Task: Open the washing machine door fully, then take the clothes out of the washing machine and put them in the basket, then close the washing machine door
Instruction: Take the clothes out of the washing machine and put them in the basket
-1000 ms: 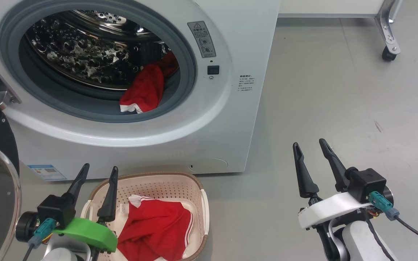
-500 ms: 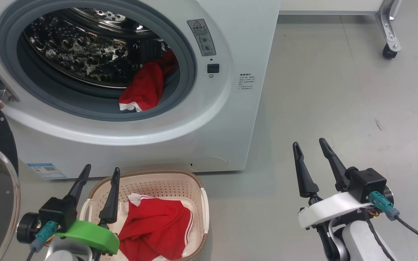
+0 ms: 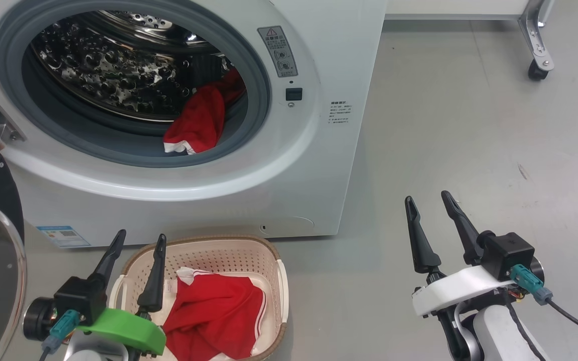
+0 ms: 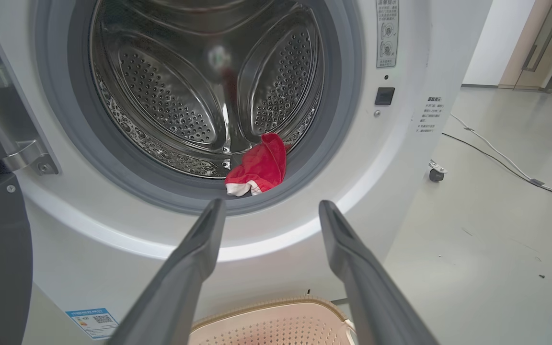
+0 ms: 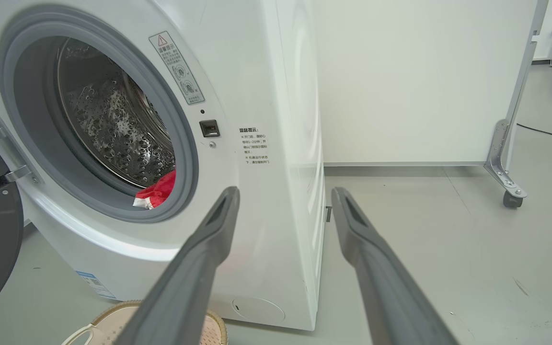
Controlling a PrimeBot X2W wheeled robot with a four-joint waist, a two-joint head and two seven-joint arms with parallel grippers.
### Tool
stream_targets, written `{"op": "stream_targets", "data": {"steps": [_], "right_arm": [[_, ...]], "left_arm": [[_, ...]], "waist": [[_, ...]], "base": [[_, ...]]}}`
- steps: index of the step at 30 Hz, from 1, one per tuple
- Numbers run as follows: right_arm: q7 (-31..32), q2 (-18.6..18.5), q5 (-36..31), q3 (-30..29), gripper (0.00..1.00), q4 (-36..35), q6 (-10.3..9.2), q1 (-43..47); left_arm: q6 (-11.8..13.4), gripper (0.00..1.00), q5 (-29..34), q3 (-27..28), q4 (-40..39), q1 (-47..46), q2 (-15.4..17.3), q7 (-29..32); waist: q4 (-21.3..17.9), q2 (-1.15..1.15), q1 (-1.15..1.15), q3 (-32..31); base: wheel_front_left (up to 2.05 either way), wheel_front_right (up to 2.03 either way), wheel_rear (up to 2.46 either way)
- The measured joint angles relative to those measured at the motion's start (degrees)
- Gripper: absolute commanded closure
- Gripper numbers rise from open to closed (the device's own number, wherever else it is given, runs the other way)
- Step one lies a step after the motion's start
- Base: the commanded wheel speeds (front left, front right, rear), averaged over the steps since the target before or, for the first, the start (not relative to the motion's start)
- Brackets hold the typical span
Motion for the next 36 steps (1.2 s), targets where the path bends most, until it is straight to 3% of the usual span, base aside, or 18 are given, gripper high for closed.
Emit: {"op": "stream_targets", "data": {"steps": [24, 36], "right_arm": [[0.0, 0.0, 0.0, 1.4, 0.0, -0.2, 0.01, 0.0], [0.0, 0.0, 0.0, 1.7, 0.0, -1.9, -0.32, -0.1]], "left_arm": [[0.0, 0.0, 0.1, 0.9, -2.1, 0.5, 0.2, 0.0], [0.0, 0.0, 1.1, 1.5, -4.4, 0.0, 3.0, 0.2]], "waist": [[-1.2, 0.0, 0.0, 2.1], [-4.1, 0.0, 0.0, 6.8]], "base": [[0.0, 0.0, 0.0], [0.0, 0.0, 0.0]]}}
